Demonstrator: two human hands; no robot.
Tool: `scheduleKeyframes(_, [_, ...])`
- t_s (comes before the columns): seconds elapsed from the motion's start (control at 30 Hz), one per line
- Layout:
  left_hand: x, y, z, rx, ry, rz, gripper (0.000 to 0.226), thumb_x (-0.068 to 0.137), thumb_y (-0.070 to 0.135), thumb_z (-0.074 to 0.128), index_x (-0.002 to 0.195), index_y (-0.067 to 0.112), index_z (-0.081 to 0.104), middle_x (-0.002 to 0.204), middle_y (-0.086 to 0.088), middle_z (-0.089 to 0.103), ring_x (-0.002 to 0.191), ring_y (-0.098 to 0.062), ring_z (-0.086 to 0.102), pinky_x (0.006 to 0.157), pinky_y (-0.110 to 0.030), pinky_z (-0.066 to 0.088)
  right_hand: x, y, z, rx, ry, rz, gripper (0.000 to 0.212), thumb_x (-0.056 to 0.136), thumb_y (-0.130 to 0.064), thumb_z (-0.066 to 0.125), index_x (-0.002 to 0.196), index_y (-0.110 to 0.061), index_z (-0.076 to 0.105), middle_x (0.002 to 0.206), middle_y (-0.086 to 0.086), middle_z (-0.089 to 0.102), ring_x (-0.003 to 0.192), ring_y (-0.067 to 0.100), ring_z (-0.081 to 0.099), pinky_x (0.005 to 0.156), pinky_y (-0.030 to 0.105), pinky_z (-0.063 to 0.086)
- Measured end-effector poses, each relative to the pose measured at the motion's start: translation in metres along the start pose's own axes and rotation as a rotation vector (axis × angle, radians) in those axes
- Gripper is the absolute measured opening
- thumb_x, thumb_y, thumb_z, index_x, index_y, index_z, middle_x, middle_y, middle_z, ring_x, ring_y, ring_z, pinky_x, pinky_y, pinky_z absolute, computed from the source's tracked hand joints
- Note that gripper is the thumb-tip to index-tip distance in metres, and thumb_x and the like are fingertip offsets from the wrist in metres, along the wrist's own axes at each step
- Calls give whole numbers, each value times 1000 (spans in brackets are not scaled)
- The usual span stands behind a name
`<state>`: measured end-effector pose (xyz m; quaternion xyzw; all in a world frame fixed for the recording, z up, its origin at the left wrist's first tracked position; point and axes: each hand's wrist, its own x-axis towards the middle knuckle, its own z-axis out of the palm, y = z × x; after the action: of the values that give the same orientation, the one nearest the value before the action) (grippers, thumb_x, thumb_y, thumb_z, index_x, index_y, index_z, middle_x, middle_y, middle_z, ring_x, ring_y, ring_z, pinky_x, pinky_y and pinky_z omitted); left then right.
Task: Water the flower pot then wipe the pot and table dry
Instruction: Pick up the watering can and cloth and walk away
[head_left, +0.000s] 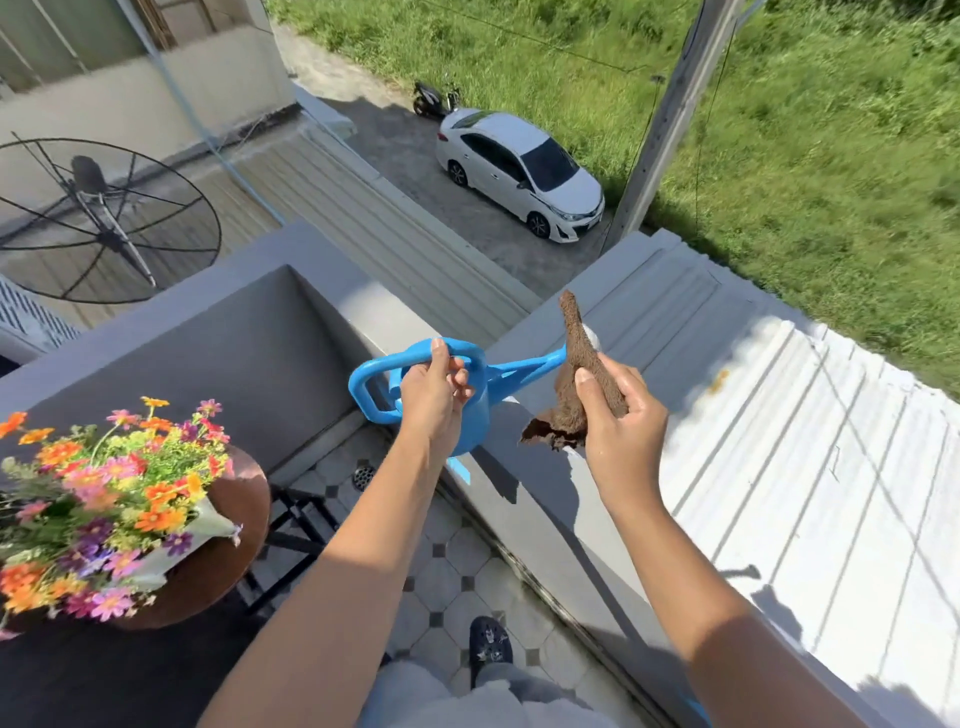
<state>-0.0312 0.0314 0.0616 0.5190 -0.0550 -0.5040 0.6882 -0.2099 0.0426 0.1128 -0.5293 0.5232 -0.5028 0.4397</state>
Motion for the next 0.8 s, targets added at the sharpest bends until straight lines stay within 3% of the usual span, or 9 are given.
scheduleKeyframes(0.17, [-9, 45, -56, 270, 28, 31, 32, 100, 42, 44, 90, 12, 52, 62, 4, 40, 50, -7, 36, 47, -23, 31, -23, 4, 39, 59, -158, 65, 18, 93, -6, 62, 105, -17, 71, 99, 2, 71, 86, -3, 66, 73, 7, 49])
scheduleKeyframes(0.3, [-4, 47, -107, 365, 88, 32, 32, 101, 39, 42, 81, 15, 46, 61, 2, 37, 49, -9, 33, 45, -24, 27, -42, 28, 80, -8, -292, 84, 21, 91, -3, 63, 105, -18, 70, 97, -17, 70, 89, -12, 64, 79, 4, 46])
scheduleKeyframes(0.4, [12, 27, -152, 439, 39, 12, 33, 102, 40, 40, 86, 11, 45, 65, -1, 35, 52, -10, 34, 46, -23, 30, -56, 66, 109, -91, -392, 123, 21, 92, -7, 64, 111, -14, 69, 102, -22, 66, 95, -18, 60, 87, 4, 46])
scheduleKeyframes(0.47, [34, 2, -188, 509, 27, -12, 35, 102, 42, 38, 89, 10, 45, 67, -2, 37, 54, -10, 37, 47, -22, 34, -64, 105, 130, -171, -452, 150, 24, 92, -11, 64, 115, -16, 67, 103, -26, 63, 96, -25, 55, 88, -2, 40])
scheduleKeyframes(0.57, [76, -49, -243, 588, 36, -63, 37, 102, 43, 36, 90, 9, 47, 66, -3, 40, 52, -10, 40, 47, -22, 37, -75, 182, 157, -263, -506, 196, 24, 92, -13, 64, 116, -13, 68, 107, -17, 66, 97, -23, 56, 89, -2, 40])
scheduleKeyframes(0.67, [126, -120, -300, 671, 78, -180, 37, 103, 38, 37, 78, 12, 44, 60, -2, 42, 49, -15, 40, 45, -26, 36, -81, 274, 179, -353, -510, 251, 24, 92, -11, 63, 115, -9, 68, 107, -10, 67, 93, -24, 55, 86, -4, 37])
scheduleKeyframes(0.8, [196, -227, -369, 778, 148, -326, 35, 103, 33, 37, 74, 15, 38, 59, -5, 41, 41, -16, 39, 39, -24, 33, -85, 397, 201, -472, -538, 344, 27, 94, -13, 60, 120, -9, 65, 110, -9, 64, 100, -5, 58, 91, 3, 41])
